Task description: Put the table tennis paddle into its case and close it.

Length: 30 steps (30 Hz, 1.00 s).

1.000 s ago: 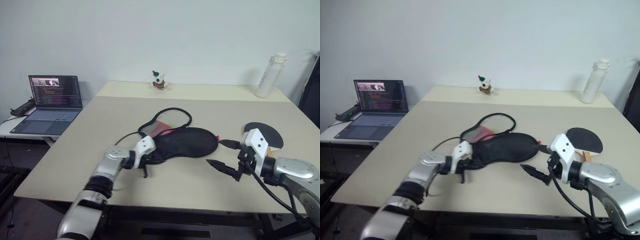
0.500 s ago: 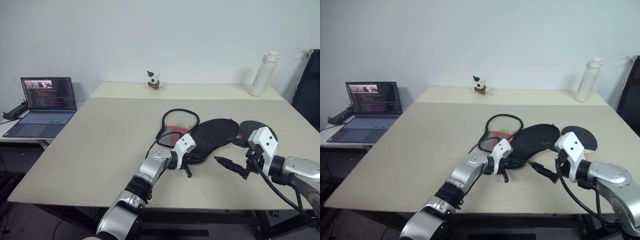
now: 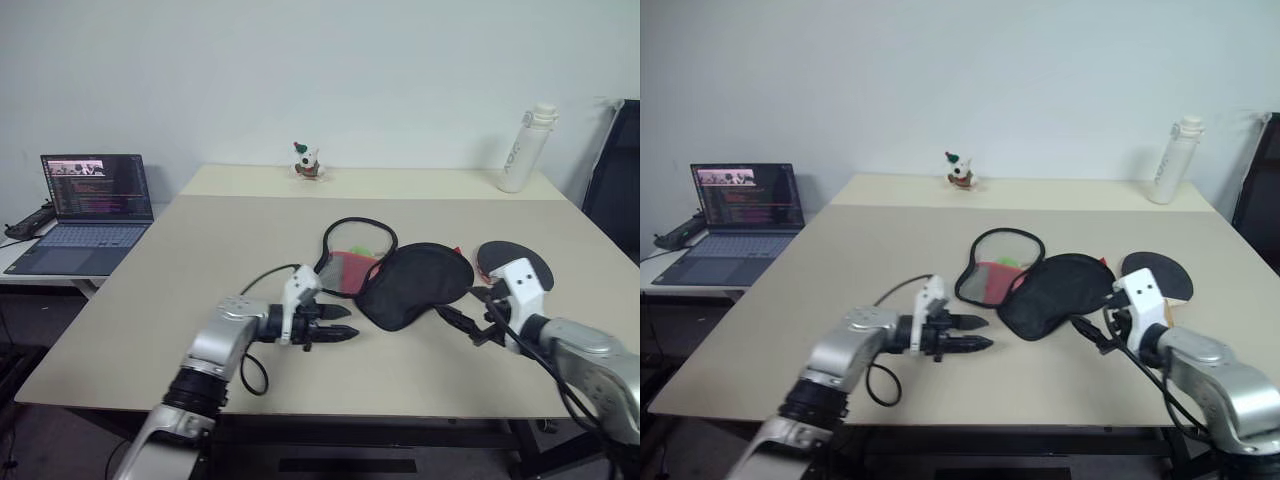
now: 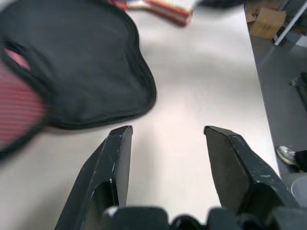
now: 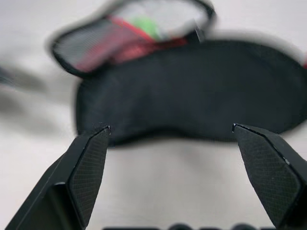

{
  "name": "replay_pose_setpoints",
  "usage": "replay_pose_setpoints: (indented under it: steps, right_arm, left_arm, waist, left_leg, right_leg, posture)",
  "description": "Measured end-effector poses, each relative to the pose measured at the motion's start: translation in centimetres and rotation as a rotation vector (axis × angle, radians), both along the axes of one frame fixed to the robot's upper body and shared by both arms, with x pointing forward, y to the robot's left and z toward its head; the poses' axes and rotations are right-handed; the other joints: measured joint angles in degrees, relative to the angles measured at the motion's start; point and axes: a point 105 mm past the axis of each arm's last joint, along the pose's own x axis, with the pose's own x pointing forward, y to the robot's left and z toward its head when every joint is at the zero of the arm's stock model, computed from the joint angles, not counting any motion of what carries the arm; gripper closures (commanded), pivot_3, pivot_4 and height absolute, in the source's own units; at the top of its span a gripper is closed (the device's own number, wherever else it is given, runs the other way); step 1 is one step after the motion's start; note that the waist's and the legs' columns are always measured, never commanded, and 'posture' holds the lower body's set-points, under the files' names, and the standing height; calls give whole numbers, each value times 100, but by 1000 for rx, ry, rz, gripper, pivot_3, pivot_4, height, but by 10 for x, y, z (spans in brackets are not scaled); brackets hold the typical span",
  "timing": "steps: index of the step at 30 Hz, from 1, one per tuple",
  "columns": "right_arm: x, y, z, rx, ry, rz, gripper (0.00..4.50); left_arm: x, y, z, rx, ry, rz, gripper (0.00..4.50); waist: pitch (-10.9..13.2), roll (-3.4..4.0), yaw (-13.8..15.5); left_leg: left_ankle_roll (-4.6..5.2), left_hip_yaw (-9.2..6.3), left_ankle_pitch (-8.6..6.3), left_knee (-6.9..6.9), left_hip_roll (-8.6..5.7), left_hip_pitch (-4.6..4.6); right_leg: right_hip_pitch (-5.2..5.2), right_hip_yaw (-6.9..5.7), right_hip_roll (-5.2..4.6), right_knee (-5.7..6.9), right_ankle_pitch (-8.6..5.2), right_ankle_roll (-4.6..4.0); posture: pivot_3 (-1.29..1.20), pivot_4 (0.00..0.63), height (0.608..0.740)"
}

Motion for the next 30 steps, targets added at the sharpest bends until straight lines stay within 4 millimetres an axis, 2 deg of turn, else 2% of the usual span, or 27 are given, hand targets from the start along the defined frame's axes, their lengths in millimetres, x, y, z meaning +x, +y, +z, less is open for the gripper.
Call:
replay_pose_setpoints:
  steps: [3, 7, 10, 16, 19, 23, 26, 30]
  right_arm:
    - [10, 13, -12, 68, 75, -45, 0]
    - [17, 26, -19, 119, 120, -72, 0]
    - [18, 39, -27, 168, 158, -69, 0]
    - [26, 61, -27, 166, 157, -38, 0]
    - [29, 76, -24, 193, 158, -12, 0]
    - [34, 88, -21, 210, 145, -7, 0]
    - [37, 92, -21, 226, 140, -9, 589]
    - [38, 94, -22, 259, 151, -11, 1962]
  left_arm:
    - [-2, 20, 7, 20, -7, 8, 1931]
    - [-4, 29, 9, 36, -7, 10, 1931]
    - [-5, 30, 10, 39, -11, 13, 1931]
    - [-18, 20, 22, -14, -17, -60, 1931]
    - [-28, 17, 35, -44, -26, -105, 1931]
    - [-39, 23, 50, -35, -62, -132, 1931]
    - [-41, 24, 49, -26, -53, -124, 1885]
    - [-39, 25, 48, -25, -57, -106, 1885]
  waist:
    - [0, 1, -9]
    - [0, 0, -8]
    - [0, 0, -21]
    - [0, 0, -121]
    - [0, 0, -178]
    - [0, 0, -192]
    - [0, 0, -182]
    - [0, 0, -176]
  left_leg:
    - [0, 5, 0, -6, -1, -8]
    - [0, 8, 0, -9, -2, -15]
    - [0, 15, 0, -8, -2, -14]
    - [1, 17, 1, -8, 3, -6]
    - [1, 26, 1, -9, 9, -8]
    - [1, 32, 1, -14, 13, -12]
    - [1, 36, 1, -14, 9, -15]
    - [1, 39, 1, -14, 9, -18]
  right_leg:
    - [-16, 3, 1, 1, -1, -3]
    - [-22, 5, -1, 1, 2, -7]
    - [-26, 9, 0, 5, 1, -5]
    - [-27, 11, 4, 19, 0, -3]
    - [-43, 20, 9, 31, 0, -4]
    - [-57, 24, 12, 37, 1, -6]
    - [-58, 28, 11, 34, 0, -5]
    - [-64, 30, 10, 35, 2, -8]
  posture:
    - [0, 150, 740]
    - [0, 150, 740]
    - [0, 150, 740]
    - [0, 150, 740]
    - [0, 150, 740]
    - [0, 150, 740]
    - [0, 150, 740]
    - [0, 150, 740]
